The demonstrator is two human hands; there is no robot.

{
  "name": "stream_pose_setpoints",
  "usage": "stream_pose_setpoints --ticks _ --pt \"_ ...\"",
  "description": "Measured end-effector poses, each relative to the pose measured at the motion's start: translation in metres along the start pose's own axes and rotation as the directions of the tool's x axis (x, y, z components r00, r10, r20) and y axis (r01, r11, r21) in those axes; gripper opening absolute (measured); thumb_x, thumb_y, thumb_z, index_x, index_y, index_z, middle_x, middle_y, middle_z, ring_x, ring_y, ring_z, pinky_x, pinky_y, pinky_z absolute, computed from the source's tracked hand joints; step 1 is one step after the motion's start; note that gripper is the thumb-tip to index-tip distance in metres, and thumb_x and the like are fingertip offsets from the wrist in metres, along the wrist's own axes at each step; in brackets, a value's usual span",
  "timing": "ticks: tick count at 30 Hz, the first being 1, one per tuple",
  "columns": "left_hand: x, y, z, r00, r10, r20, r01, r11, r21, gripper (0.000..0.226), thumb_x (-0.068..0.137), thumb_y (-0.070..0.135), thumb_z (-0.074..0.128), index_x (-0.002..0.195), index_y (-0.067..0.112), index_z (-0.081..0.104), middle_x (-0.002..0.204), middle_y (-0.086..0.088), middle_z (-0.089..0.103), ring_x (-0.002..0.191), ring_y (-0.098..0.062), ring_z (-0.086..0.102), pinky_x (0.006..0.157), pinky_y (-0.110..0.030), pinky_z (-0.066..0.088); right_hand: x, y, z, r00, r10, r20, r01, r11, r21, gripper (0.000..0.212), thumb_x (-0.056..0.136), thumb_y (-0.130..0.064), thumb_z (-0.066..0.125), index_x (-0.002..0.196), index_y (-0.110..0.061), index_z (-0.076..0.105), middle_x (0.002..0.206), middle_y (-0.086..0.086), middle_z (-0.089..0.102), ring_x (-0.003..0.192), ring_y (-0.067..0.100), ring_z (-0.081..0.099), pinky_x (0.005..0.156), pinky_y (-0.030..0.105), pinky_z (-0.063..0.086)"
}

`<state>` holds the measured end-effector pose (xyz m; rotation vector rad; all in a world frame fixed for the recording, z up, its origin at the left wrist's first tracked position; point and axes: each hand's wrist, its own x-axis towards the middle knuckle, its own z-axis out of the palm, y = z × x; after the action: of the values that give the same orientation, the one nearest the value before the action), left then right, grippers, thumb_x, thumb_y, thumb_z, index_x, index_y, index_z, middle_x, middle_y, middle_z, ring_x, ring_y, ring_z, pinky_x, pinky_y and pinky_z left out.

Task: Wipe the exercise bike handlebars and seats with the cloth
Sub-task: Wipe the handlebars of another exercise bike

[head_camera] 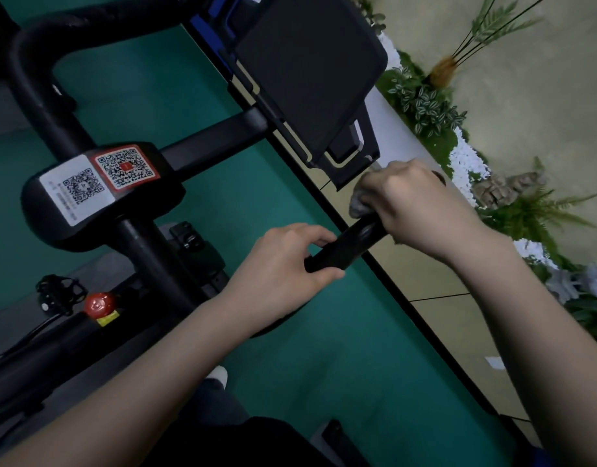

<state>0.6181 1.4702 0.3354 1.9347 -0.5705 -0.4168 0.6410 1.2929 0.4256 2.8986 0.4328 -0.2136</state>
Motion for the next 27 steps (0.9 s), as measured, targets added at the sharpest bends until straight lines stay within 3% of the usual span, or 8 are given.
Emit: stream_pose_setpoints --ticks 6,9,11,13,16,20,23,27 --pt "-0.002 -0.001 -0.001 0.999 0.040 0.014 -0.040 0.998 0.043 0.039 0.080 0.040 0.071 0.117 0.029 0.063 0.109 0.017 0.063 0.088 -0.005 0.056 0.072 -0.015 0.041 -0.002 0.024 -0.007 0.973 0.192 -0.126 -0.172 0.974 0.150 0.017 0.089 -0.007 0.050 0.081 -0.012 0.064 0.084 -0.002 0.068 0.081 0.029 0.058 0.080 0.040 0.045" --pt "-0.002 -0.001 -0.001 0.999 0.042 0.014 -0.043 0.997 0.066 0.038 0.080 0.040 0.071 0.116 0.029 0.063 0.108 0.016 0.063 0.087 -0.005 0.057 0.071 -0.011 0.039 -0.007 0.024 -0.010 0.901 0.378 -0.213 -0.288 0.888 0.359 0.019 0.096 -0.010 0.045 0.084 -0.009 0.060 0.090 0.003 0.068 0.075 0.025 0.062 0.069 0.030 0.045" --pt "-0.001 0.000 -0.001 0.999 0.043 0.015 -0.044 0.995 0.084 0.038 0.080 0.040 0.070 0.116 0.030 0.063 0.108 0.017 0.063 0.088 -0.004 0.057 0.070 -0.007 0.038 -0.012 0.025 -0.007 0.798 0.537 -0.272 -0.337 0.773 0.538 0.017 0.097 -0.012 0.046 0.086 -0.012 0.059 0.083 0.001 0.063 0.068 0.008 0.058 0.061 0.021 0.041" --pt "-0.002 0.001 -0.001 0.999 0.039 0.013 -0.040 0.995 0.095 0.038 0.081 0.040 0.070 0.117 0.030 0.062 0.109 0.018 0.062 0.089 -0.003 0.057 0.072 -0.007 0.040 -0.016 0.028 0.006 0.666 0.682 -0.301 -0.297 0.613 0.732 0.020 0.097 -0.017 0.047 0.090 -0.006 0.062 0.083 0.009 0.063 0.071 0.003 0.053 0.068 0.022 0.042" --pt "-0.003 0.004 -0.001 0.999 0.039 0.017 -0.041 0.993 0.110 0.037 0.082 0.039 0.068 0.118 0.030 0.062 0.109 0.019 0.062 0.089 -0.001 0.055 0.077 -0.016 0.044 -0.025 0.027 0.027 0.466 0.863 -0.196 -0.143 0.292 0.946 0.028 0.094 -0.025 0.047 0.087 -0.002 0.062 0.080 0.014 0.061 0.077 0.016 0.054 0.073 0.031 0.043" --pt "-0.003 0.004 0.000 0.999 0.049 0.001 -0.048 0.987 0.153 0.038 0.082 0.038 0.069 0.119 0.029 0.061 0.106 0.019 0.061 0.087 -0.001 0.054 0.072 -0.005 0.039 -0.033 0.003 0.047 0.358 0.932 0.058 0.147 -0.118 0.982 0.023 0.102 -0.013 0.043 0.087 -0.011 0.061 0.085 0.005 0.068 0.080 0.017 0.066 0.075 0.031 0.054" --pt "-0.003 0.005 0.000 0.998 0.055 -0.003 -0.054 0.986 0.160 0.037 0.082 0.036 0.069 0.118 0.028 0.062 0.108 0.017 0.062 0.087 -0.001 0.054 0.072 -0.005 0.039 -0.030 -0.021 0.061 0.324 0.938 0.125 0.215 -0.201 0.956 0.024 0.102 -0.012 0.041 0.091 -0.013 0.063 0.091 0.008 0.069 0.089 0.023 0.066 0.083 0.038 0.054" --pt "-0.003 0.006 -0.001 0.998 0.067 -0.015 -0.064 0.987 0.149 0.036 0.082 0.034 0.070 0.117 0.027 0.063 0.107 0.016 0.062 0.088 -0.002 0.056 0.075 -0.014 0.044 -0.026 -0.040 0.075 0.258 0.961 0.095 0.211 -0.152 0.966 0.024 0.102 -0.010 0.041 0.090 -0.012 0.062 0.090 0.009 0.067 0.086 0.025 0.062 0.084 0.041 0.050"
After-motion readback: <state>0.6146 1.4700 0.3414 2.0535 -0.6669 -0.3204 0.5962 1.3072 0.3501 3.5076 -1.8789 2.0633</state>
